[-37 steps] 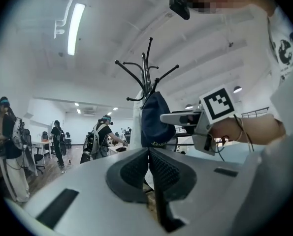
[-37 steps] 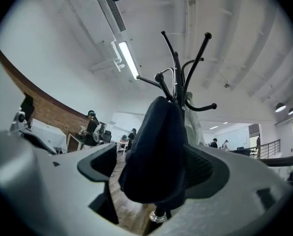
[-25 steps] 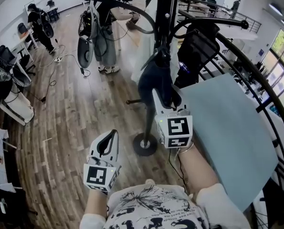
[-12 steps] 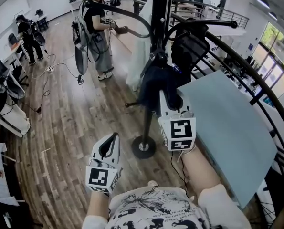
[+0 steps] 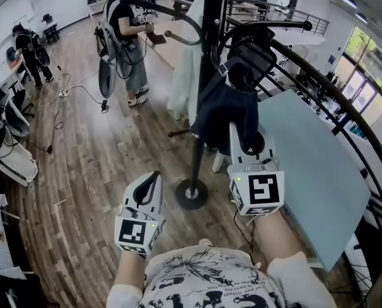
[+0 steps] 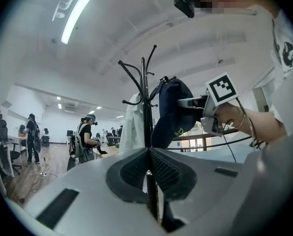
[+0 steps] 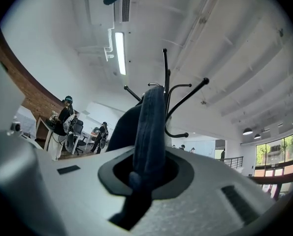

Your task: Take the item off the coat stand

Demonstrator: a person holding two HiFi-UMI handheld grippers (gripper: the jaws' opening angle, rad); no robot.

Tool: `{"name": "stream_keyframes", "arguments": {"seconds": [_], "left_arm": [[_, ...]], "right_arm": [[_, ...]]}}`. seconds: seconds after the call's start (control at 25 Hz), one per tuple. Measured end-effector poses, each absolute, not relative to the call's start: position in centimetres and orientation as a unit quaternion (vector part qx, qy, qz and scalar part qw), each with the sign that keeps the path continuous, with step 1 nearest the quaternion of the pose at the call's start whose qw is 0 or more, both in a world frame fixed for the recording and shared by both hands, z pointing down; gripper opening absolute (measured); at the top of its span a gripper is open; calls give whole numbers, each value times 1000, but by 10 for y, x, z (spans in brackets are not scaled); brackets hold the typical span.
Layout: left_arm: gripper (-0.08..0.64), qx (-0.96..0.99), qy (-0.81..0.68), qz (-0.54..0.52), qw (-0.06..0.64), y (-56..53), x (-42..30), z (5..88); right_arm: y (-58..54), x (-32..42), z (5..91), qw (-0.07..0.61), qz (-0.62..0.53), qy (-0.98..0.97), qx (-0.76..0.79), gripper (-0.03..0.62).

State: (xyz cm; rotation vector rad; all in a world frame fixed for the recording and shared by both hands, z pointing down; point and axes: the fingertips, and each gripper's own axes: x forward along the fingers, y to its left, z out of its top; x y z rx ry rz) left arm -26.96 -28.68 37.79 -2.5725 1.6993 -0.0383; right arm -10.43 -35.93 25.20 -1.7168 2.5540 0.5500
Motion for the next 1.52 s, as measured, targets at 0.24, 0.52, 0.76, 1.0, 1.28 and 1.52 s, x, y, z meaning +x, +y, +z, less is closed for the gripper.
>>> {"name": "stream_keyframes", "arguments": {"seconds": [0.24,0.52,0.76,1.0,1.28,1.52], "left_arm": [[5,-842,538,-10,34,-277,-266,372],[5,-850,525,0,40,-279,-259,359],[5,-853,520,2,37,-283,-251,360],[5,-850,525,5,37,-288,-249,357],[5,-847,530,3,33,-293,-244,366],[5,-840,539,-2,58,-293,-241,356]], "right_arm": [[-330,-89,282,4,164,832,-531,31],[-330,-86,362,-34,108,831,-544,32],[-331,-92,416,-51,49,845,-530,32],[-330,-89,423,-53,36,852,-520,32],[-332,-88,423,-54,44,860,-506,31],[-330,-86,405,-45,53,858,-509,28]]}}
